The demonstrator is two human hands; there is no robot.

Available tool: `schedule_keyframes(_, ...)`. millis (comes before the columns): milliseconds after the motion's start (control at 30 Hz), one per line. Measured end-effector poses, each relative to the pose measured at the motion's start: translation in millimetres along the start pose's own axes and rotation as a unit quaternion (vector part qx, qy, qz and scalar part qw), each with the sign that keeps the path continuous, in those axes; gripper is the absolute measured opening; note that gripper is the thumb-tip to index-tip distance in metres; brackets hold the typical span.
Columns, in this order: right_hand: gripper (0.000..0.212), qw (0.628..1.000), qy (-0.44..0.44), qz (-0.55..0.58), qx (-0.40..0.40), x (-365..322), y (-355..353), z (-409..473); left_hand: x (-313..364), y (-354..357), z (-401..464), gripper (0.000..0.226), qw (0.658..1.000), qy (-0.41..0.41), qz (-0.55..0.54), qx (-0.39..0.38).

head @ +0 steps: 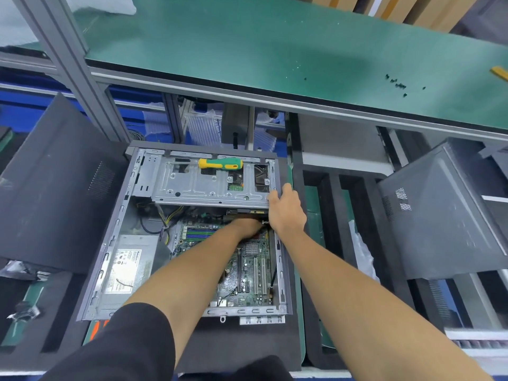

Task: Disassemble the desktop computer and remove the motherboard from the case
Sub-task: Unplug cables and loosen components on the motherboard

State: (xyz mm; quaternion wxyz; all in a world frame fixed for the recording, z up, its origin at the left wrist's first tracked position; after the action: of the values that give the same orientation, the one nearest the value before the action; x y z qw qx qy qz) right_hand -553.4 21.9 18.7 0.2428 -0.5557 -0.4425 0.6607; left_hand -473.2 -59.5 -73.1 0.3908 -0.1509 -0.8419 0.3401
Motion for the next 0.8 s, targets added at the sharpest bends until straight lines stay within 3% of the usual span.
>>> schedule_keyframes(267, 0.025, 1.0, 0.001, 0.003, -0.004, 0, 0, 0, 6, -15, -7, 0.054, 0.997, 0.08, 0.005, -0.02)
schedule_keyframes(567, 0.025, 1.0, 0.005, 0.002, -0.006, 1, 1, 0, -13, -15, -15, 0.055, 0.996, 0.024, 0.005, -0.084)
schedule_keyframes(800, 0.025, 1.0, 0.008, 0.006, -0.004, 1, 1, 1, -4, -17, -16, 0.058, 0.994, 0.067, 0.063, -0.064)
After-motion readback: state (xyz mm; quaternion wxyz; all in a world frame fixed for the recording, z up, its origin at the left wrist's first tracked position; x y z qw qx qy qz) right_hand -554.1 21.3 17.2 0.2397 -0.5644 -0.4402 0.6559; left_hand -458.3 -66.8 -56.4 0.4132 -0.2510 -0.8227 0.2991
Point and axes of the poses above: each hand's wrist, its own z-axis towards the middle knuckle, its own y-axis out of the palm, x = y × z, the point moved 8 cm from there along z, towards the middle knuckle, and after that the axes turned 10 degrees about x, right-handed, at the moved point
